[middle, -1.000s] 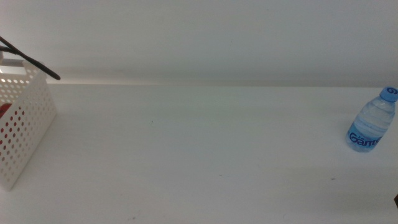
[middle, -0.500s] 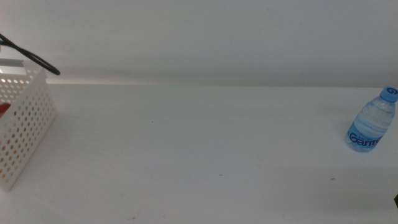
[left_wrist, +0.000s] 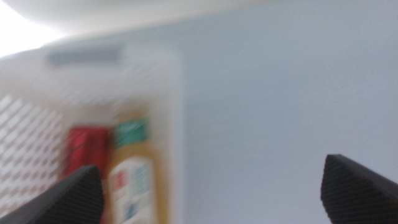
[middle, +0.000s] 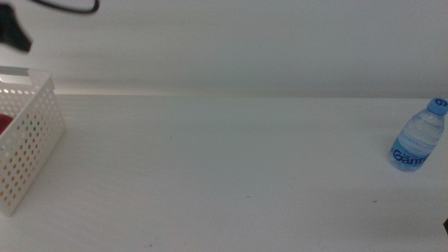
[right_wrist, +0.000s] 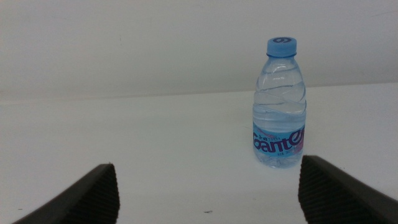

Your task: Use arms to grab the bottles and put them into the dustbin to the left of the table.

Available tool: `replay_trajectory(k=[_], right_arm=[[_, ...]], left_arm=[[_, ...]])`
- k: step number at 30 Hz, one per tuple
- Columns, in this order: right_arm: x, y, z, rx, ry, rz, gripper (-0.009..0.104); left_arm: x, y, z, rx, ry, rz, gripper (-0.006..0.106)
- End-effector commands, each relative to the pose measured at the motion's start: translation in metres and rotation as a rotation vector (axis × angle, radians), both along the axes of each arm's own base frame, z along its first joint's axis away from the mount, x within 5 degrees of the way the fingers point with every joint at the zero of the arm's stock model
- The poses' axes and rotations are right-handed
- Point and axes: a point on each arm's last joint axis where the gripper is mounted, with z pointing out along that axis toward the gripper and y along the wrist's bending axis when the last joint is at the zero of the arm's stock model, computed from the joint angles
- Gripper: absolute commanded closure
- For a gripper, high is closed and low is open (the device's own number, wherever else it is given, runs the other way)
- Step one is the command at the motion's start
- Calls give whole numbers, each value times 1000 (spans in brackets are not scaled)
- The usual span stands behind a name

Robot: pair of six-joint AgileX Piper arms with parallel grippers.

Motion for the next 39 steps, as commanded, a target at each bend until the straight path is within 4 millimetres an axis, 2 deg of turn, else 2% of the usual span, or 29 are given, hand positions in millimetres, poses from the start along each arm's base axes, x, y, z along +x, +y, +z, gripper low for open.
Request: replay_trajectory(k=[1,4,7,12,15,18,21,26,39], right_arm=[[-1,-1,-12,-16,-5,-5,18],[-1,-1,-12,-16,-5,-5,18],[-1,-1,-12,-16,-5,-5,18],[-1,-1,-12,-16,-5,-5,18],[-1,-1,-12,-16,-5,-5,18],[-1,-1,-12,-16,-5,-5,18],[-1,-1,-12,-16,-5,-5,18],[-1,-1,-12,-16,-5,-5,18],[-1,-1,-12,-16,-5,-5,18]], left_arm=[[-20,-31,20,-125,-5,-84,7],[-37,-61,32,-176,-29,-131,7],[-62,-92,38,-149,-51,-212,7],[-115,-135,39,-84,-166,-342,7],[-153,-147,36,-37,-232,-362,7],[-189,-149,34,-41,-309,-382,7],[-210,-147,30,-80,-336,-393,7],[-223,-145,31,-148,-353,-399,7],[-226,-146,34,-189,-376,-411,7]])
